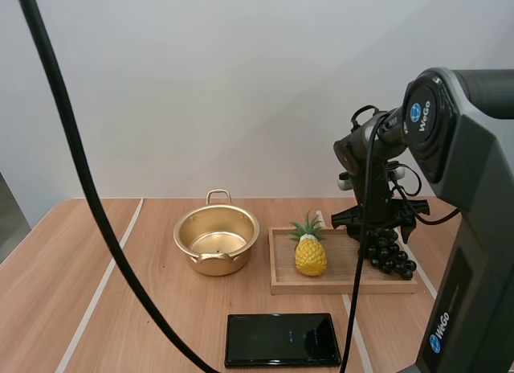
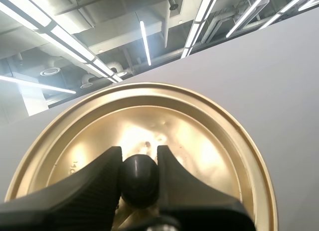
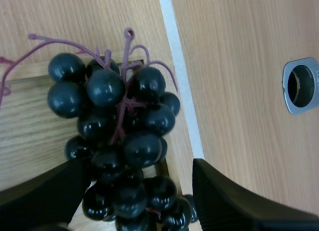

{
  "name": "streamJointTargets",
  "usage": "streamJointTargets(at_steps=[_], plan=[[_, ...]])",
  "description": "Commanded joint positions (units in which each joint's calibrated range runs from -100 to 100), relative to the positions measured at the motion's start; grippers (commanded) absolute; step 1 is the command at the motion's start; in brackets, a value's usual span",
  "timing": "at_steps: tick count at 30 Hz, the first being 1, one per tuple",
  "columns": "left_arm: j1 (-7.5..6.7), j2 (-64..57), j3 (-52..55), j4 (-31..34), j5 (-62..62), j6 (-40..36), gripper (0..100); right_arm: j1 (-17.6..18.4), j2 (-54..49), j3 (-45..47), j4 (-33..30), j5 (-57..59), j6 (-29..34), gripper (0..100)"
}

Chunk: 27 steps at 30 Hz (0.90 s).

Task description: Open the pot, put the grape inside, and close it

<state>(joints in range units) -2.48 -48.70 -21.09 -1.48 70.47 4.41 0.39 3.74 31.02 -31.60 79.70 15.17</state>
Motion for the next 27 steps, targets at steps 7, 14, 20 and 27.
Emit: streamJointTargets(at_steps=[7,14,20,27], plan=[[-0.06,-0.15,-0.11,0.04,-0.9,-0.24,0,-0.14,3.3,0.16,0.07,0.24,0.5,100],[-0.06,-0.15,-0.11,0.04,-0.9,-0.24,0,-0.14,3.96,0.16,-0.08,10.9,0.5,12],[-0.06,-0.15,-0.11,0.04,-0.39,-0.24,0,-0.14,3.96,0.16,-0.21,12.7,0.04,0],[-0.06,-0.15,-0.11,0.04,0.6,-0.24,0,-0.14,2.01,-0.11,-0.49,13.41,-3.67,0]])
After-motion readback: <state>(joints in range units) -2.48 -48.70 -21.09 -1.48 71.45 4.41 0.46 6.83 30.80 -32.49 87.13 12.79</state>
